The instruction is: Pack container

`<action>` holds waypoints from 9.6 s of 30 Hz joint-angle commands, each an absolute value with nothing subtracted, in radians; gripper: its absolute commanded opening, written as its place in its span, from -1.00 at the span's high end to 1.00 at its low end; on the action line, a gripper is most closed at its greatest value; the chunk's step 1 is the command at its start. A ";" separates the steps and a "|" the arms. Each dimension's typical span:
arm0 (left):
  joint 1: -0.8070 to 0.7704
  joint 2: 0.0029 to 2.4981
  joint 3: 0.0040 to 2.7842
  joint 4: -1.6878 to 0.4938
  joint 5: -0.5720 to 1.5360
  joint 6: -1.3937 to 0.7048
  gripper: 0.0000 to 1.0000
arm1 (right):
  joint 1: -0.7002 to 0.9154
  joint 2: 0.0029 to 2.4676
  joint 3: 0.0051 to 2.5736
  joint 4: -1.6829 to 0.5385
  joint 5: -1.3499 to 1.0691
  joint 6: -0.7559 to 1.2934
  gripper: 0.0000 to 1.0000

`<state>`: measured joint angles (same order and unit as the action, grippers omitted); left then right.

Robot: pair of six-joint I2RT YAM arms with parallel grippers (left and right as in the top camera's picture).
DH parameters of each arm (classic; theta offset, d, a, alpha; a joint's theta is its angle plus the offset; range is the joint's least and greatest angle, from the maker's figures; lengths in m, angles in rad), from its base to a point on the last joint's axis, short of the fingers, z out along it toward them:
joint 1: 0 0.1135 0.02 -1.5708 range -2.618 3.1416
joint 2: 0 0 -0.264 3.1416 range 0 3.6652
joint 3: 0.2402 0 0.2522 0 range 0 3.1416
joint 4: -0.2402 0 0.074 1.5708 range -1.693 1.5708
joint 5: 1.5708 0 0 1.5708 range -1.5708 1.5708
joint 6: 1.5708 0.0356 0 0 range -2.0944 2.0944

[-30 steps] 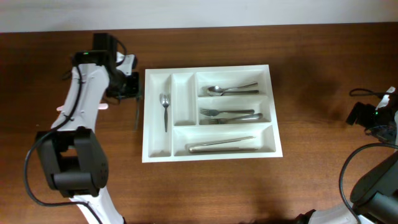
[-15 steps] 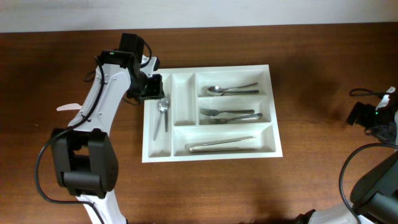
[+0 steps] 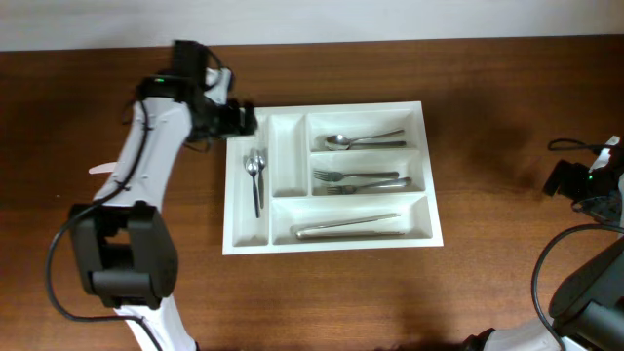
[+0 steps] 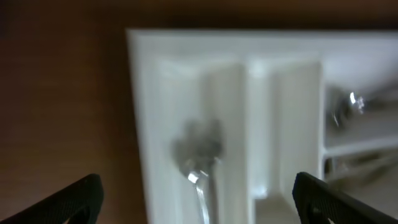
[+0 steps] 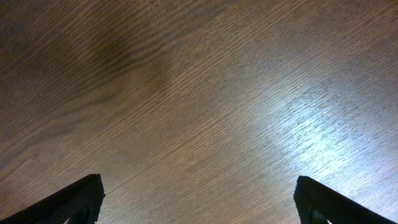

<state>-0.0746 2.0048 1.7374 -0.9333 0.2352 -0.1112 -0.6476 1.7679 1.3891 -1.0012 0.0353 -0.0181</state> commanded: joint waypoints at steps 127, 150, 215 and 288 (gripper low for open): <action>0.362 2.277 2.013 -1.028 0.036 -0.678 0.96 | -0.648 1.753 1.391 -1.001 0.030 -0.010 -0.98; -0.290 2.249 2.198 -1.194 0.022 -0.260 0.88 | -0.648 1.753 1.391 -1.001 0.030 -0.010 -0.98; -0.194 1.956 2.476 -1.510 -0.205 -0.368 -0.98 | -0.648 1.753 1.391 -1.001 0.030 -0.010 -0.98; -0.282 0.570 0.755 -0.515 0.171 0.360 -0.98 | -0.648 1.753 1.391 -1.001 0.030 -0.010 -0.98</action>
